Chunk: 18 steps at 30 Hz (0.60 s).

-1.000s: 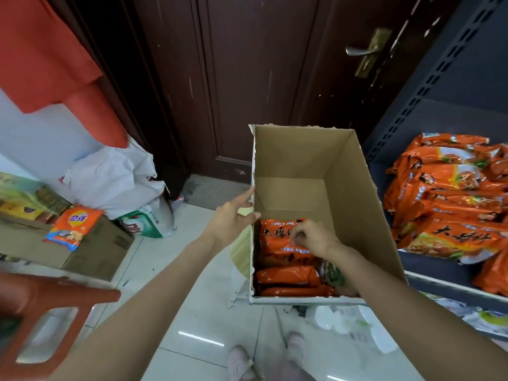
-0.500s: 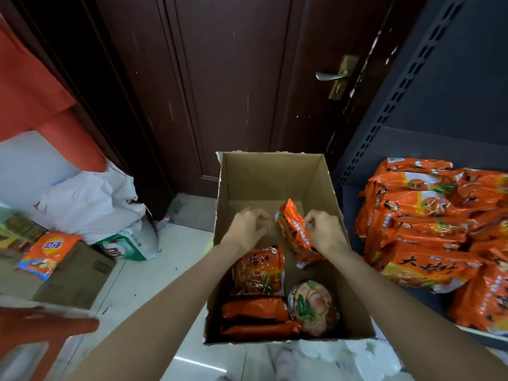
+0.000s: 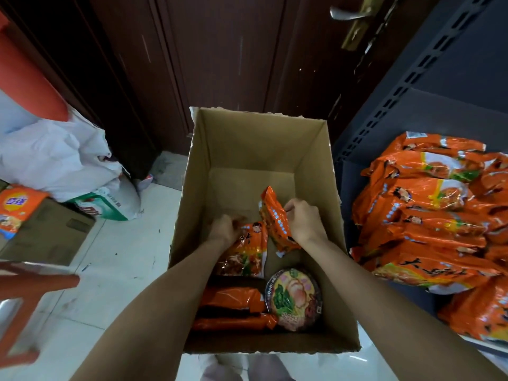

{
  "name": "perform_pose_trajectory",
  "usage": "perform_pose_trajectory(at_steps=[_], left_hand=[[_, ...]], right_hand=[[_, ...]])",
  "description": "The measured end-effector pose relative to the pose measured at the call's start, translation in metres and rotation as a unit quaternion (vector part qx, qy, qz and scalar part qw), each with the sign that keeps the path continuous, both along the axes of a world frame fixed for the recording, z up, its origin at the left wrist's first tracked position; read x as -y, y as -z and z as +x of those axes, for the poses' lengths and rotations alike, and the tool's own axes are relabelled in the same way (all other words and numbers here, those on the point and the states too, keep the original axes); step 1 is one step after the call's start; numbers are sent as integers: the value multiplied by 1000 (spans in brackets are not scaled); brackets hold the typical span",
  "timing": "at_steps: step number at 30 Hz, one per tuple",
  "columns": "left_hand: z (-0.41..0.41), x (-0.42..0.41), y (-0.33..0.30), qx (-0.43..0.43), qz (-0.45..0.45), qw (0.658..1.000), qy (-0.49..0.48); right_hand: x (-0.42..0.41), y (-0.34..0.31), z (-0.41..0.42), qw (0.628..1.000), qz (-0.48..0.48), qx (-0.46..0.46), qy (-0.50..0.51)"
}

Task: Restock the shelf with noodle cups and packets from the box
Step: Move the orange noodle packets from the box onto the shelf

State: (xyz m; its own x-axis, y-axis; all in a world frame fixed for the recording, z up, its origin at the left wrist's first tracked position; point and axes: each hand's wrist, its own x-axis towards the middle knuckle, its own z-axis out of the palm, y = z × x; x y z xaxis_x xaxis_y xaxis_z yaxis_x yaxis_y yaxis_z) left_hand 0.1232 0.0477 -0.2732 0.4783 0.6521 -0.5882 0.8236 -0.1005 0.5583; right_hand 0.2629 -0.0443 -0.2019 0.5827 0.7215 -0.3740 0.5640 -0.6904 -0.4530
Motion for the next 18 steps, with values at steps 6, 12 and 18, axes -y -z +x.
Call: perform_pose_trajectory(at_steps=[6,12,18], left_hand=[[1,0,10,-64,79,994,39],[2,-3,2,-62,96,993,16],[10,-9,-41,-17,153,988,-2]], right_hand=[[-4,11,-3,999,8,-31,41],[-4,13,-8,996,10,-50,67],[-1,1,-9,996,38,-33,75]])
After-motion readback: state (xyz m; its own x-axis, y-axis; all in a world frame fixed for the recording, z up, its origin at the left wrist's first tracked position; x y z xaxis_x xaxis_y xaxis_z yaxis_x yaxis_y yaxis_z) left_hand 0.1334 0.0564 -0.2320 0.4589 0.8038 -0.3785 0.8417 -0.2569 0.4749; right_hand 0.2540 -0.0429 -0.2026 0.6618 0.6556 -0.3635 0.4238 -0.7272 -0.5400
